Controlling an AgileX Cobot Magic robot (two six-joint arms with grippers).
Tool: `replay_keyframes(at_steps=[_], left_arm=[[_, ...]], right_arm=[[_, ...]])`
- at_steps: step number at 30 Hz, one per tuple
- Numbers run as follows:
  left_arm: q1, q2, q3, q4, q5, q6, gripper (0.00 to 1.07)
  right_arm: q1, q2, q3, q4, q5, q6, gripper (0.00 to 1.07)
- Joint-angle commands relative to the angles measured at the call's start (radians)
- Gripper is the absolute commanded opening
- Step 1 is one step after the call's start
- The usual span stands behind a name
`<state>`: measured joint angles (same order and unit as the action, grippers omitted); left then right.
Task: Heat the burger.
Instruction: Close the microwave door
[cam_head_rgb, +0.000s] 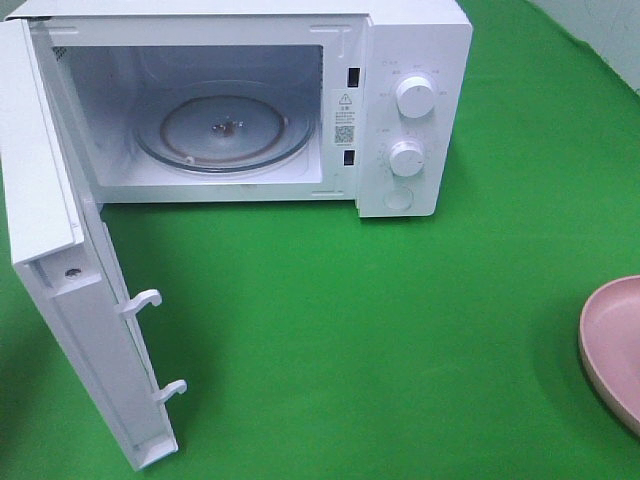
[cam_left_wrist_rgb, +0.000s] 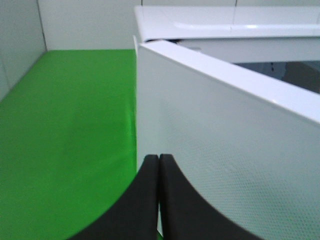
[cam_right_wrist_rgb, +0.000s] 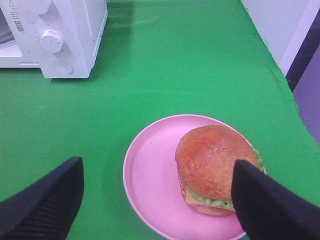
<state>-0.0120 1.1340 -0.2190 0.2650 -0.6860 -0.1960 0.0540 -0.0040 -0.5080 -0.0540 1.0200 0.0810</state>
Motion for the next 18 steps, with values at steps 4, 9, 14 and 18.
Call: replay_keyframes(at_steps=[4,9,14,18], left_arm=[[0.002,0.128,0.0,0.138,-0.179,-0.055,0.0],[0.001,0.223,-0.002,0.211,-0.26,-0.058,0.0],[-0.062,0.289,-0.025,0.224,-0.274,-0.074,0.0],[-0.144,0.36,-0.05,0.19,-0.276,-0.07,0.0]], right_arm=[[-0.006,-0.027,0.002,0.002,-0.015,-0.007,0.76],[-0.006,-0.027,0.002,0.002,-0.015,-0.007,0.76],[-0.006,-0.027,0.002,0.002,-0.015,-0.007,0.76],[-0.006,-0.027,0.002,0.002,-0.015,-0.007,0.76]])
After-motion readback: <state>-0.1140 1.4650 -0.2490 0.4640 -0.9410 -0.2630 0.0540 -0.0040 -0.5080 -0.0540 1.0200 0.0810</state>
